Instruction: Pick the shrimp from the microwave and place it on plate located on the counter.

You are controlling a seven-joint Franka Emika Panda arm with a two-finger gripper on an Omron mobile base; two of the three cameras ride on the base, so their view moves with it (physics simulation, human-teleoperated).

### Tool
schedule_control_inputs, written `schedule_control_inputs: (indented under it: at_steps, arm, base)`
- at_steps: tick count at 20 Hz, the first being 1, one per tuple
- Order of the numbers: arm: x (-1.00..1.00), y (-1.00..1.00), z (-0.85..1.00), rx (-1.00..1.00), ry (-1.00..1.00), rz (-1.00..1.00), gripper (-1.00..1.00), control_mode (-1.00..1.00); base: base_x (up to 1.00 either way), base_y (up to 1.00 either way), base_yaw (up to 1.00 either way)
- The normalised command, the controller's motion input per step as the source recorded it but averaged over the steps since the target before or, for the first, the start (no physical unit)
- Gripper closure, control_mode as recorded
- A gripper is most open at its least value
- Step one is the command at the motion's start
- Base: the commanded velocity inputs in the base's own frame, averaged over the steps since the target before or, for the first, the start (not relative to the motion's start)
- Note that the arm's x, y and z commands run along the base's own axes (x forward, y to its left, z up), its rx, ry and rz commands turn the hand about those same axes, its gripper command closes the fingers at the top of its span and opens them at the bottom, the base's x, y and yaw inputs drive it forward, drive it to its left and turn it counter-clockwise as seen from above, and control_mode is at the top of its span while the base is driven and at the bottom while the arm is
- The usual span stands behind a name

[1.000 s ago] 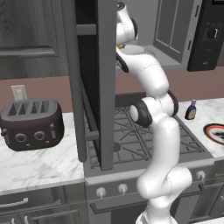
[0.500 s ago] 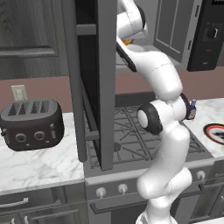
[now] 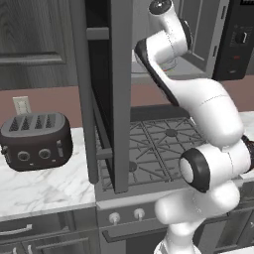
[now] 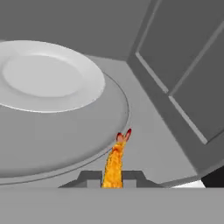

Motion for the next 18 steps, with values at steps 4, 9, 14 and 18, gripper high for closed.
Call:
schedule_control_inputs:
  at_steps: [4, 9, 14, 18]
  arm:
    - [-1.00, -0.97, -0.65, -0.16, -0.01, 0.01, 1.00, -1.00]
    - [-0.84, -1.00, -0.88, -0.14, 0.14, -0.14, 1.00, -1.00]
    - [-0.20, -1.00, -0.90, -0.08, 0.30, -0.24, 1.00, -1.00]
    - [0.06, -1.00, -0.62, 0.00, 0.35, -0.19, 1.00, -1.00]
  base:
    - [0.00, 0.00, 0.00]
    - [0.00, 0.00, 0.00]
    - [0.00, 0.00, 0.00]
    - [0.00, 0.00, 0.00]
